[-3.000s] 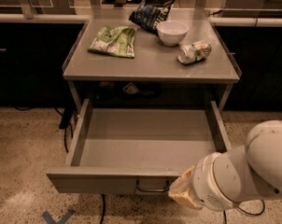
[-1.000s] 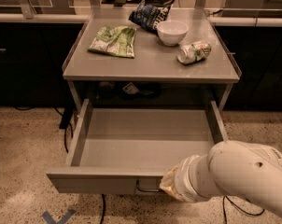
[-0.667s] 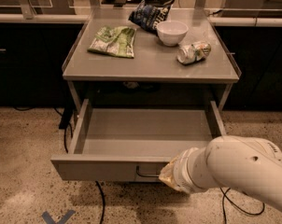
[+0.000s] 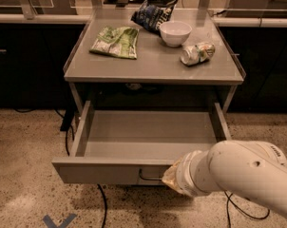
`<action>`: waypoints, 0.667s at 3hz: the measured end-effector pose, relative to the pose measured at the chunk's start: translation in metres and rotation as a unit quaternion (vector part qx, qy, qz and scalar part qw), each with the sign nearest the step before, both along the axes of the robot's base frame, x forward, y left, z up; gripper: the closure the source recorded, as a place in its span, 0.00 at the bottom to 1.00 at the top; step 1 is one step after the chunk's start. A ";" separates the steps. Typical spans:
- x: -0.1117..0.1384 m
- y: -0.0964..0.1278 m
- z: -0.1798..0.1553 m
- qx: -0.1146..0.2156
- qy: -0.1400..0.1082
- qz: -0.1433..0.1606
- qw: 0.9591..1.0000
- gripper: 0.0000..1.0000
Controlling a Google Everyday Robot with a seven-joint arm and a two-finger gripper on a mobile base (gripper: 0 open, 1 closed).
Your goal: Close top drawer
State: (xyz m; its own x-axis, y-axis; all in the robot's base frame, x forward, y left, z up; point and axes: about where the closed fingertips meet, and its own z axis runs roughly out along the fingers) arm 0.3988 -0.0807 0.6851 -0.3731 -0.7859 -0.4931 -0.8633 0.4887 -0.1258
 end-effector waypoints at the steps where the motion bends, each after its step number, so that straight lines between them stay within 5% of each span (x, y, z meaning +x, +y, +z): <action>1: 0.027 -0.004 -0.007 -0.028 -0.032 -0.013 0.999 1.00; 2: 0.031 -0.004 -0.007 -0.031 -0.038 -0.015 0.999 1.00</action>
Offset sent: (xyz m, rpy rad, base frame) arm 0.0893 -0.0081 -0.0107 -0.1391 -0.2061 -0.0734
